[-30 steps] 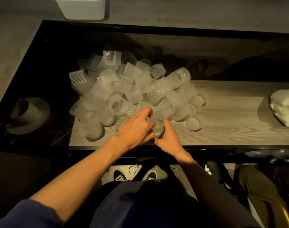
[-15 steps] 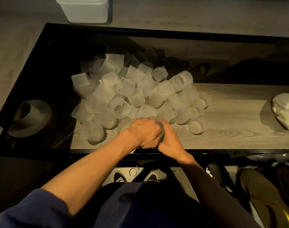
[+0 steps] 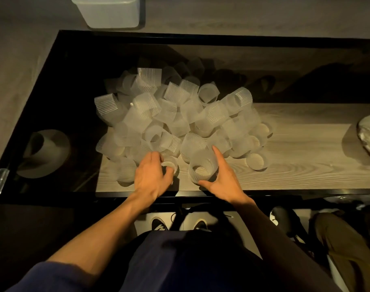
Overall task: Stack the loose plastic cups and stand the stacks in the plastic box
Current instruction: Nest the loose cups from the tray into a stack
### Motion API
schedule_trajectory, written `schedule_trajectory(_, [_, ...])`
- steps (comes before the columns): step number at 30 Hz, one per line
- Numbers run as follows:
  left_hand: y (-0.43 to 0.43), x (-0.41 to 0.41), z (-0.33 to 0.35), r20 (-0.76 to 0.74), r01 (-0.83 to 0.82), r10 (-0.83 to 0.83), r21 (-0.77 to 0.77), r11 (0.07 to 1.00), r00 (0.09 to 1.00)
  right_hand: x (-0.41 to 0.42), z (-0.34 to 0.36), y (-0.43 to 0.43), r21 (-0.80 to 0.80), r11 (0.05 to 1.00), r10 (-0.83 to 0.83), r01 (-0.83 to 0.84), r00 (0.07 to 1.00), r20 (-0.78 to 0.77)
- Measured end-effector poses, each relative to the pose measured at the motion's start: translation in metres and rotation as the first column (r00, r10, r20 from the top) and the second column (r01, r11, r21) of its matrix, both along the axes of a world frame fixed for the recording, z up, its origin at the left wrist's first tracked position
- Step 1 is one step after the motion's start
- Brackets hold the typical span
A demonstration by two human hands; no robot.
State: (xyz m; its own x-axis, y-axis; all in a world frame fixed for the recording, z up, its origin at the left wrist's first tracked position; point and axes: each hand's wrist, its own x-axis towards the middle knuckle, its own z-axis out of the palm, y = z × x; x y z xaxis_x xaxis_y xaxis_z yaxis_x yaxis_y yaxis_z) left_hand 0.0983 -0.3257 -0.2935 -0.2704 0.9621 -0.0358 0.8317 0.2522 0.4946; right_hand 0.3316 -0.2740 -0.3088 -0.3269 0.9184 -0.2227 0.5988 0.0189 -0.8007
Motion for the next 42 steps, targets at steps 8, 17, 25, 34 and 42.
schedule_trajectory(8, [0.000,-0.004,-0.016,-0.136,0.052,-0.101,-0.324,0.945,0.986,-0.002,-0.003,0.003,0.034,0.999,0.019,-0.018,0.999,-0.044])
schedule_trajectory(17, [-0.009,0.002,-0.019,0.057,0.086,-0.078,-0.143,0.986,0.995,-0.001,-0.004,0.004,0.036,0.999,0.021,-0.020,0.999,-0.045])
schedule_trajectory(25, [0.004,0.021,0.024,0.242,0.034,-0.166,0.469,0.882,0.956,-0.002,-0.007,0.004,0.053,0.999,0.011,-0.008,0.998,-0.057])
schedule_trajectory(34, [0.021,0.048,0.028,0.119,0.398,-0.493,0.441,0.804,0.862,-0.003,-0.006,0.005,0.080,0.996,0.038,-0.033,0.997,-0.067])
schedule_trajectory(42, [0.021,0.046,0.031,0.142,0.449,-0.494,0.263,0.854,0.858,-0.005,-0.011,0.005,0.080,0.996,0.034,-0.026,0.994,-0.104])
